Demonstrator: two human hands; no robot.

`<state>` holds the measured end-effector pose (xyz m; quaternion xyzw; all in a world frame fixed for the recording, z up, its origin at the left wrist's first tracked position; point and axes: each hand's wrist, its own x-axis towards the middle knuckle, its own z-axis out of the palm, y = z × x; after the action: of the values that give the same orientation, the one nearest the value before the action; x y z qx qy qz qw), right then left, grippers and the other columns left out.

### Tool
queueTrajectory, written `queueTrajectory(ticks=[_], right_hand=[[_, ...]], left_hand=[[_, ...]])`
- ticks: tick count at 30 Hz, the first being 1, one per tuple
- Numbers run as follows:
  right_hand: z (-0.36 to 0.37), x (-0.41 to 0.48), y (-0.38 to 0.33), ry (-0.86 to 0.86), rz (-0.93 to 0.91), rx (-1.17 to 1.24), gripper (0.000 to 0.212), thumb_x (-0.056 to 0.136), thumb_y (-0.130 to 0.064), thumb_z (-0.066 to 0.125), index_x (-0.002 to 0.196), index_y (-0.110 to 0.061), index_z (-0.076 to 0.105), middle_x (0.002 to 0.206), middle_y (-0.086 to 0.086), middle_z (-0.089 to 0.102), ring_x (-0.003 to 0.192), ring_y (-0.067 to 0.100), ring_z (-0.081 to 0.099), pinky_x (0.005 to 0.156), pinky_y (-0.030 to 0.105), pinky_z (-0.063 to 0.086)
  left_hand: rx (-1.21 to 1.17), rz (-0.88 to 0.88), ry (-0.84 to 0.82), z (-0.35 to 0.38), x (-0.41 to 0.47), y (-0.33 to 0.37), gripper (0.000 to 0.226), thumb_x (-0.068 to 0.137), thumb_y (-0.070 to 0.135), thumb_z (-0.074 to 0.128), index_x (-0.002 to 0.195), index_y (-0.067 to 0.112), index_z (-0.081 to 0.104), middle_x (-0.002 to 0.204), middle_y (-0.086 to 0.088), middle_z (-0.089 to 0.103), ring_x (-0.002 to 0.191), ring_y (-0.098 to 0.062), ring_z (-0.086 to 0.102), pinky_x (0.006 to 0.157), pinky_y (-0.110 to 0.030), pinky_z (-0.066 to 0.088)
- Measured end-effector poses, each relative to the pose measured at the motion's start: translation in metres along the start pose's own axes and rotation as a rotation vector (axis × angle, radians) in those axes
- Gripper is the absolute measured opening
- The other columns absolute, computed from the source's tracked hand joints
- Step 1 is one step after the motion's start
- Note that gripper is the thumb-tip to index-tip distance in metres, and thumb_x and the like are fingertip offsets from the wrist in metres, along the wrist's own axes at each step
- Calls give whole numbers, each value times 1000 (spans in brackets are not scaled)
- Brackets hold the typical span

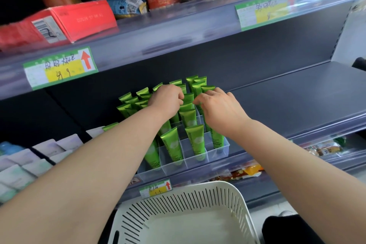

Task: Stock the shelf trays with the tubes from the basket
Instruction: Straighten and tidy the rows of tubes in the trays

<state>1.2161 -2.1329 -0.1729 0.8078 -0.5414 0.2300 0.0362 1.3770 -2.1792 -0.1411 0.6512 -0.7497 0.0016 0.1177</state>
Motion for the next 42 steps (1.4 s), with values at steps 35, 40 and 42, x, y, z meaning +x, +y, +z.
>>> queueTrajectory(ticks=[35,40,42], right_hand=[[-6,-4,-54,-323,-166,-60,46,87,-54,55,128,-34,54,124,-7,61,125,20,39,97,43,34],[-5,-5,-52,-308,-165,-96,58,80,-61,59,129,-32,53,124,-6,60,121,21,42,95,42,36],[-3,-3,-53,-291,-152,-81,54,84,-61,55,129,-31,54,124,-4,61,122,21,42,96,43,35]], left_hand=[[166,-19,-89,-14,-52,-46,18,94,24,62,109,25,72,112,2,68,102,-23,62,74,-28,43],[170,-2,-42,-12,-52,-40,19,96,26,59,111,27,71,114,3,67,103,-22,61,74,-28,40],[174,-18,-67,-13,-51,-41,18,96,28,58,107,27,72,111,2,67,102,-23,61,73,-28,41]])
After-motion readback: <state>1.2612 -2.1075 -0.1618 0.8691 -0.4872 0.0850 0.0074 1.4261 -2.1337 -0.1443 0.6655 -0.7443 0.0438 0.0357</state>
